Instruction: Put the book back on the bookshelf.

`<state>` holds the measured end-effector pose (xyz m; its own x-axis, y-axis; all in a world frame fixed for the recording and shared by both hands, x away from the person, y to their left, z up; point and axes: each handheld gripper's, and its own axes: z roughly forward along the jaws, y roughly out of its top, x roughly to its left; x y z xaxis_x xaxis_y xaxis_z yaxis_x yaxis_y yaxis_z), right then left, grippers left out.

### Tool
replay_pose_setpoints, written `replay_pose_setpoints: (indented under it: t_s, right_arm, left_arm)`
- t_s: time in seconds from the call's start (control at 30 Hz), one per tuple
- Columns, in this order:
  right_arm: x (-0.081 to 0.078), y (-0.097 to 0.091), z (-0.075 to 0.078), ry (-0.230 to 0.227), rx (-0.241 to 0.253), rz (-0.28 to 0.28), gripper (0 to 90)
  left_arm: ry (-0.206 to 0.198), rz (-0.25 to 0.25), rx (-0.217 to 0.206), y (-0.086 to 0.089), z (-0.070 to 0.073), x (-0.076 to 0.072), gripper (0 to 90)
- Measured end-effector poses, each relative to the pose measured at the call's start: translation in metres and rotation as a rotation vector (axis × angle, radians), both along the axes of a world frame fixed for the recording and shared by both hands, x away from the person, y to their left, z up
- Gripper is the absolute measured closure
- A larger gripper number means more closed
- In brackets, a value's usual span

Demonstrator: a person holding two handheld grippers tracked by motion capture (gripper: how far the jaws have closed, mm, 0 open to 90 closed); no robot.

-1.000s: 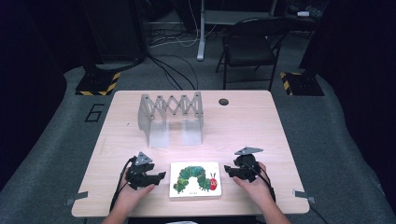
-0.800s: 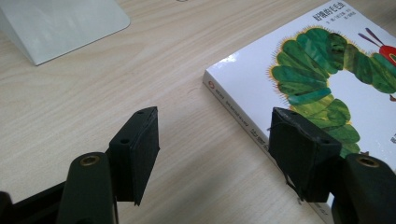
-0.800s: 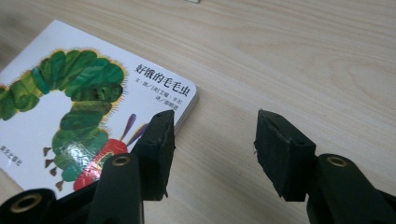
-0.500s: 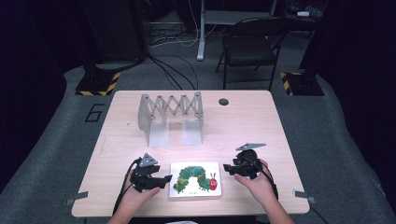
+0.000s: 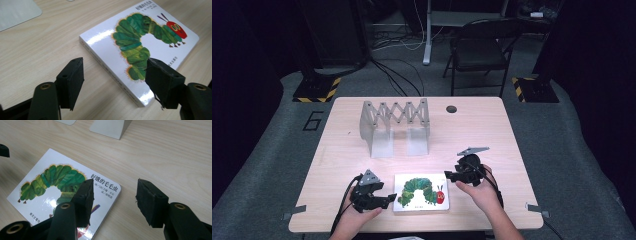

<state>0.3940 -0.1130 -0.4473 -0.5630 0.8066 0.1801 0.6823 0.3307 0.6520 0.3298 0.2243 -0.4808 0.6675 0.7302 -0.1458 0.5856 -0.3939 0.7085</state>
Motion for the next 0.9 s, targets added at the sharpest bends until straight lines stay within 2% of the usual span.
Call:
replay_pose_setpoints:
  t_s: [0.07,0.1,0.13,0.17,0.23,0.4,0.5,0.73,0.8,0.9]
  right_arm:
    - [0.001,0.003,-0.006,-0.02,0.004,0.008,47.2]
    - [0.004,0.006,-0.009,-0.026,-0.012,0.03,46.0]
    - [0.005,0.009,-0.012,-0.004,-0.025,0.04,44.7]
    - [0.008,0.012,-0.014,-0.005,-0.035,0.052,44.5]
    - [0.011,0.017,-0.018,-0.011,-0.033,0.062,44.5]
    - [0.015,0.026,-0.028,0.007,-0.046,0.08,43.5]
    - [0.017,0.03,-0.032,0.031,-0.032,0.086,41.1]
    - [0.021,0.033,-0.039,0.072,-0.042,0.087,36.6]
    - [0.023,0.033,-0.04,0.083,-0.041,0.088,36.5]
    - [0.025,0.033,-0.042,0.101,-0.035,0.074,36.5]
  left_arm:
    - [-0.007,-0.024,0.014,-0.004,-0.002,-0.001,30.4]
    - [-0.014,-0.04,0.041,-0.007,-0.002,-0.001,30.4]
    - [-0.027,-0.049,0.058,-0.009,-0.004,-0.001,30.4]
    - [-0.031,-0.051,0.064,-0.01,-0.005,-0.002,30.4]
    - [-0.025,-0.035,0.051,-0.01,-0.008,-0.003,30.4]
    - [-0.003,-0.039,0.025,-0.01,-0.015,-0.003,26.1]
    - [0.005,-0.037,0.03,-0.013,-0.018,-0.005,24.4]
    - [0.028,-0.043,0.051,-0.021,-0.027,-0.011,23.2]
    - [0.025,-0.057,0.073,-0.022,-0.028,-0.011,23.2]
    - [0.025,-0.056,0.068,-0.023,-0.03,-0.012,23.2]
